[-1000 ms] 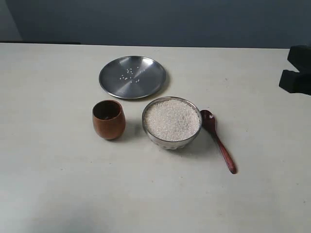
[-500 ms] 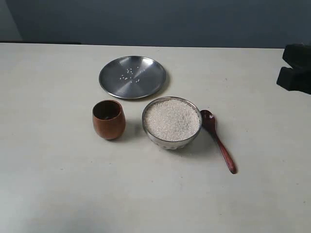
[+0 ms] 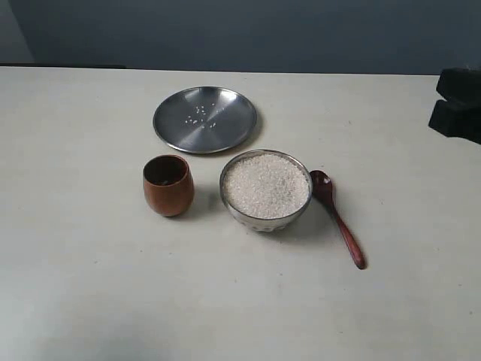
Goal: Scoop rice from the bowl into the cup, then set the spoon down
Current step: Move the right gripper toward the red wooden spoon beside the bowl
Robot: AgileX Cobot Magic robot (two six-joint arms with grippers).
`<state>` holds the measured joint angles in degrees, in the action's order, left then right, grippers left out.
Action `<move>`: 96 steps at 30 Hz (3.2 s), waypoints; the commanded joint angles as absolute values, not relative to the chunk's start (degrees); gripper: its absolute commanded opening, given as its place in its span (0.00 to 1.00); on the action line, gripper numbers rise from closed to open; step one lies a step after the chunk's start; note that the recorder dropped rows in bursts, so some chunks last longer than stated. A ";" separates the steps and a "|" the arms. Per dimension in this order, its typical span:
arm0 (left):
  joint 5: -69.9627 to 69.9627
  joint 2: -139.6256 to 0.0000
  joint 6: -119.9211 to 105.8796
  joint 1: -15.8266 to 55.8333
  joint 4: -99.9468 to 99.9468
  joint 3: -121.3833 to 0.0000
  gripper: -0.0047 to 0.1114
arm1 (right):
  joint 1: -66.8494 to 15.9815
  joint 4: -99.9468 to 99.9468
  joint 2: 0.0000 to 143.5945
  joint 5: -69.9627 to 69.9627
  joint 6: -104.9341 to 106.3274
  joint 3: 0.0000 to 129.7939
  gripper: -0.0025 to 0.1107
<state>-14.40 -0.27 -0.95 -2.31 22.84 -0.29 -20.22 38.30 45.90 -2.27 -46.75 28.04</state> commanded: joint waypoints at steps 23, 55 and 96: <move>7.42 0.00 -0.71 -2.44 12.43 0.00 0.04 | -20.78 37.02 49.73 -8.74 -46.72 28.29 0.02; -34.49 -0.23 3.43 -2.44 1.01 -24.05 0.04 | -27.10 33.23 75.56 -13.25 -46.11 28.29 0.02; -37.91 -2.98 3.43 -2.44 1.39 -25.64 0.04 | -32.00 33.09 84.25 -2.29 -41.61 23.64 0.02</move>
<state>-38.02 -2.64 2.97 -2.31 1.38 -25.37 -32.05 32.53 84.13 -3.48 -41.53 23.84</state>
